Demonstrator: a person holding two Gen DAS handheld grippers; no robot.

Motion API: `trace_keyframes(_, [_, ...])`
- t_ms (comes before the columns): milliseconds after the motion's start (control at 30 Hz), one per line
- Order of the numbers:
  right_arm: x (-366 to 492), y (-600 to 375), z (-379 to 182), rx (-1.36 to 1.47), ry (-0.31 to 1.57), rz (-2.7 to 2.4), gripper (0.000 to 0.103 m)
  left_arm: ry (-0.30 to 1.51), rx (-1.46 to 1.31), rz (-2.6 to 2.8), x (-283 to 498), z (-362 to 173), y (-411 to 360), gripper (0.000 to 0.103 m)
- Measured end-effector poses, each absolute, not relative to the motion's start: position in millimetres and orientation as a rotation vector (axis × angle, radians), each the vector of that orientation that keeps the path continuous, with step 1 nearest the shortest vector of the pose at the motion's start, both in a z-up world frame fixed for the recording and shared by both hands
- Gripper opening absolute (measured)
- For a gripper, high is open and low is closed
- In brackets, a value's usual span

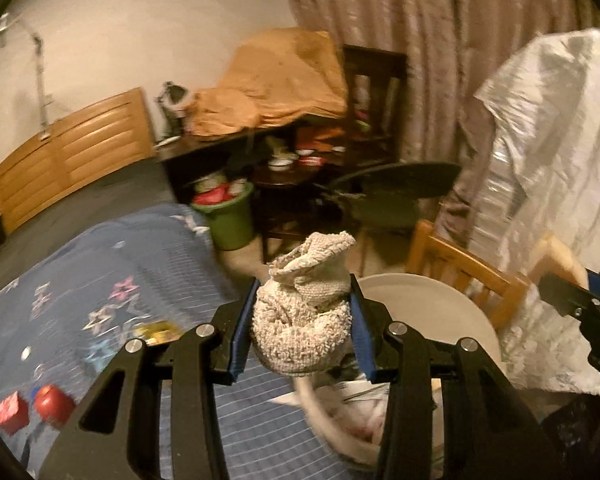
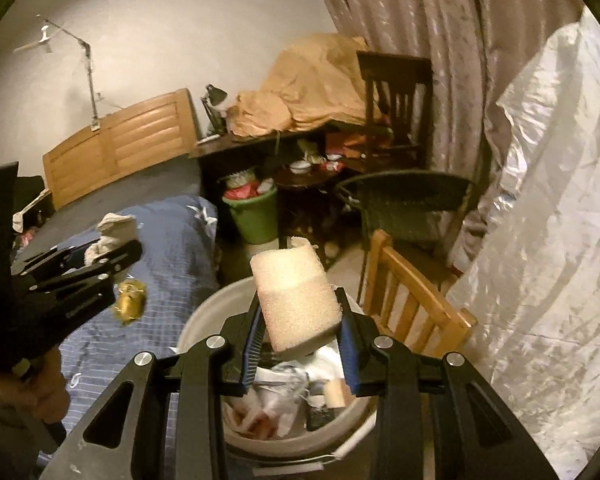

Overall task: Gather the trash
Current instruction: 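Carry the bootie and cream sponge over the white bucket with both tools, then open both tools to drop the bootie and sponge into the bucket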

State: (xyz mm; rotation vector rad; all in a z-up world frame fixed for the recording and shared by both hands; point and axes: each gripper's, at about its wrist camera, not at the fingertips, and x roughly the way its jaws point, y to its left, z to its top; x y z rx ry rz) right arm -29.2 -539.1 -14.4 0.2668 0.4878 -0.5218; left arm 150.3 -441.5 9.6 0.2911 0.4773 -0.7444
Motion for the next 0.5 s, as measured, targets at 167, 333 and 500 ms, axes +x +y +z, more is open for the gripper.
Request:
trace_keyframes(167, [-25, -560, -31, 0.287, 0.528, -0.525, 0.035, 0.514, 0.36, -0.816, 149, -13, -472, 0.041])
trace_keyframes(333, [-18, -563, -44, 0.306, 0.555, -0.517, 0.035, 0.545, 0.412, -0.847, 148, -32, -481, 0.041])
trace_keyframes(500, [-12, -564, -55, 0.32, 0.575, -0.504, 0.035, 0.569, 0.417, -0.849, 153, -38, -484, 0.041])
